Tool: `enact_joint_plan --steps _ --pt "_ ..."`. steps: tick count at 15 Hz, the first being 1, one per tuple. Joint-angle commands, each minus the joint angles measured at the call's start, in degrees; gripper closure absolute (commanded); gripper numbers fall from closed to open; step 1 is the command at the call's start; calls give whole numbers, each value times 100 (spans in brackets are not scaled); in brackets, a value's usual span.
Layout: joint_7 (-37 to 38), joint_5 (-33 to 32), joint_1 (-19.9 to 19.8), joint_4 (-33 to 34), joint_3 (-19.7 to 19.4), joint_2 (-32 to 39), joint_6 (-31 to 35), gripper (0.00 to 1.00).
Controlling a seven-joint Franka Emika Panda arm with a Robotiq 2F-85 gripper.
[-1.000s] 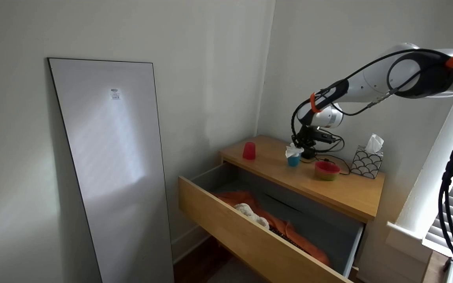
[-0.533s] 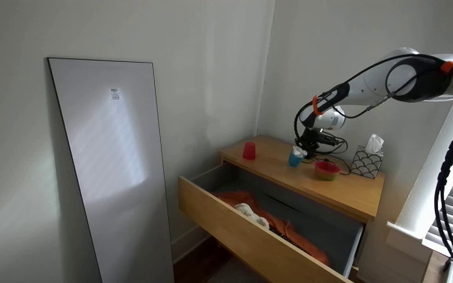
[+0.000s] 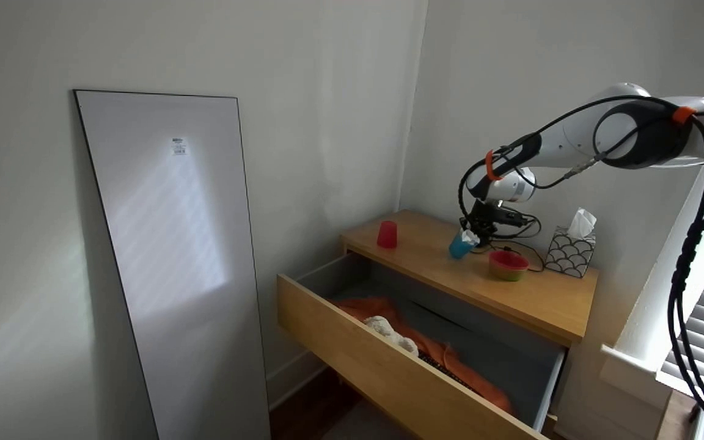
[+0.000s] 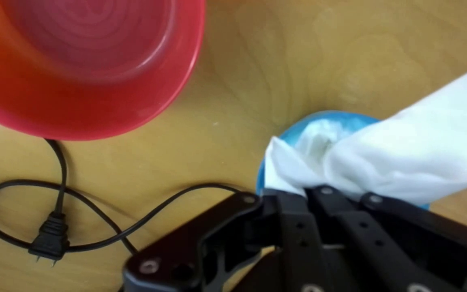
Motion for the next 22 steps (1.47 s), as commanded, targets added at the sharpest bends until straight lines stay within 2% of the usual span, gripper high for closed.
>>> enact_joint_plan --steps 1,6,13,18,21,22 --pt "-151 -71 51 450 -20 268 -346 99" --pt "-173 -223 141 816 -82 491 -740 99" --pt "-52 -824 394 1144 -395 584 -1484 99" --pt "97 -963 501 1136 -464 365 -2480 99" --pt "444 -1179 688 1156 -700 322 -3014 99" --pt "455 -1247 725 1167 -750 330 -3008 99"
